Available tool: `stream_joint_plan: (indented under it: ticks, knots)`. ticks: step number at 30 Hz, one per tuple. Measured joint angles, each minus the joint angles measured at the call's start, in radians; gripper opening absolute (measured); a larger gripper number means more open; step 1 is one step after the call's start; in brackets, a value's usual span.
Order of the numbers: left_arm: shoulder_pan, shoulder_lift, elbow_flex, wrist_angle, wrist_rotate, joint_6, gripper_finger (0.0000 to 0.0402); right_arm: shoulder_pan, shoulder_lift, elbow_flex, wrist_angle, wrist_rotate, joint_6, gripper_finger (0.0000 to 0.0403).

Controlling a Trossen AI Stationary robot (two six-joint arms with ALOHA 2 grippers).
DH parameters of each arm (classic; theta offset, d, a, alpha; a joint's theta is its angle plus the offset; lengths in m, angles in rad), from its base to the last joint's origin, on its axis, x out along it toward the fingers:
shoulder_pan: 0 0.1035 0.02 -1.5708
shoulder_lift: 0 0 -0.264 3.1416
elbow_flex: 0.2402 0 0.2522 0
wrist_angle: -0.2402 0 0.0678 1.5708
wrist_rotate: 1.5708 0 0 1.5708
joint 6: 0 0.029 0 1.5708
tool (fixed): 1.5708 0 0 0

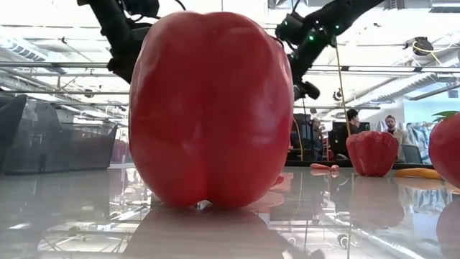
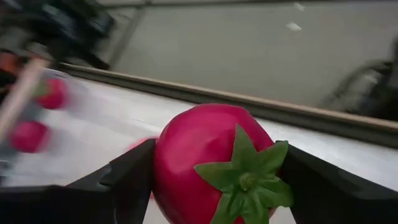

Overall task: Sort produce into baskets
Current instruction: Put the red tomato into the transparent bin

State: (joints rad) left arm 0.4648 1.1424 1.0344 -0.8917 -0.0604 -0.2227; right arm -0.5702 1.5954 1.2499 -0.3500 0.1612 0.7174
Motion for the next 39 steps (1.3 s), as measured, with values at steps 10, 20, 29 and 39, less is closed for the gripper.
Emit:
stream_joint_plan:
  ticks: [10,20,29,39]
  knots:
    - [-0.016,-0.044,0.000,-0.203,-0.116,-0.073,0.0341,0.130,0.139,0.023,0.316,-0.007,-0.006,0.0290]
    - [-0.011,-0.182,0.000,-0.263,-0.243,-0.109,0.0341,0.223,0.428,0.374,0.321,-0.042,-0.116,0.0290]
    - [0.007,-0.287,0.000,-0.271,-0.211,-0.052,0.0341,0.266,0.750,0.775,0.314,-0.114,-0.158,0.0290]
    - [0.007,-0.358,0.000,-0.269,-0.203,-0.061,0.0341,0.310,1.005,1.085,0.309,-0.109,-0.155,0.0290]
